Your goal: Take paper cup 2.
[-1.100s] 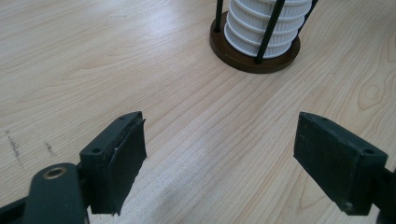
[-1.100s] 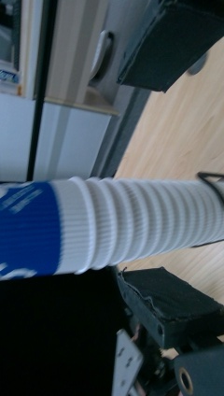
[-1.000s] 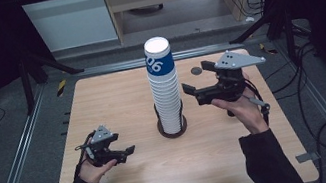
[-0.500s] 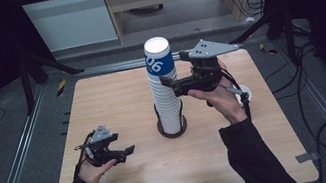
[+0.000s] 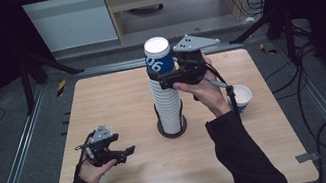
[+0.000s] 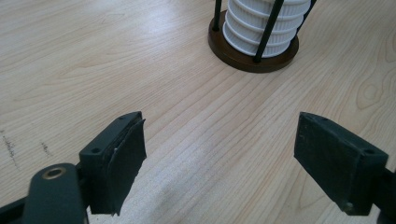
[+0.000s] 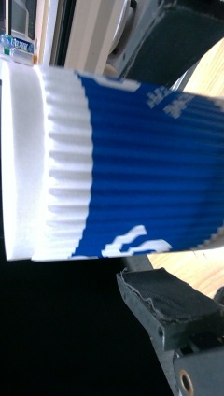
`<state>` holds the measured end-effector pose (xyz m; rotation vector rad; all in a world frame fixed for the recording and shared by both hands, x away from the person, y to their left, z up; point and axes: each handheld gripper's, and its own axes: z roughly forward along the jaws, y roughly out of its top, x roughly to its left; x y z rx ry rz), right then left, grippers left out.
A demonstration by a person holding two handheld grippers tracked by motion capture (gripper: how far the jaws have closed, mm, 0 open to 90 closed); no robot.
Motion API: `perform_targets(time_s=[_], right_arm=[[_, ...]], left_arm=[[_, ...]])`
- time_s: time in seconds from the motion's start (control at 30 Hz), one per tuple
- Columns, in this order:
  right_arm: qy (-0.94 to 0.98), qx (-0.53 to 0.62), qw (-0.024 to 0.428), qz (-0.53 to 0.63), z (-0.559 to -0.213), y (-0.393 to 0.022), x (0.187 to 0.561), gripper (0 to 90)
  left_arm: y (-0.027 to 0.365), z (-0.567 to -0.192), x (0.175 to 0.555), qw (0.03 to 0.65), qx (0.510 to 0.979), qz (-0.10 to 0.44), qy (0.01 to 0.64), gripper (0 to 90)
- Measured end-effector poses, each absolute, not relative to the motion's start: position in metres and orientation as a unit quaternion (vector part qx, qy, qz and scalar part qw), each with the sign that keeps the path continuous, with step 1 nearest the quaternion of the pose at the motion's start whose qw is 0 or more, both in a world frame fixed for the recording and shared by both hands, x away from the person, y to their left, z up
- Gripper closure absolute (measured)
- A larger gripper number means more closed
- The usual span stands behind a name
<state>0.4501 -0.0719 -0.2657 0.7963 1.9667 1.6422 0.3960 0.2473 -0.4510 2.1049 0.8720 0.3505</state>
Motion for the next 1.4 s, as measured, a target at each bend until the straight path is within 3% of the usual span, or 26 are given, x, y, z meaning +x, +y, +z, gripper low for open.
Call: perform_targets(time_s=[0.43,0.8,1.4], right_arm=[[0.717,0.299,0.242,0.581,-0.273,-0.061,0.457,18.0],[0.717,0.299,0.249,0.579,-0.27,-0.061,0.455,19.5],[0.699,0.287,0.26,0.601,-0.236,-0.064,0.449,20.5]], left_arm=[[0.247,-0.451,0.396,0.406,0.835,0.138,0.345,16.1],[0.247,-0.451,0.396,0.406,0.835,0.138,0.344,16.1],[0.248,-0.45,0.396,0.408,0.834,0.139,0.345,16.3]])
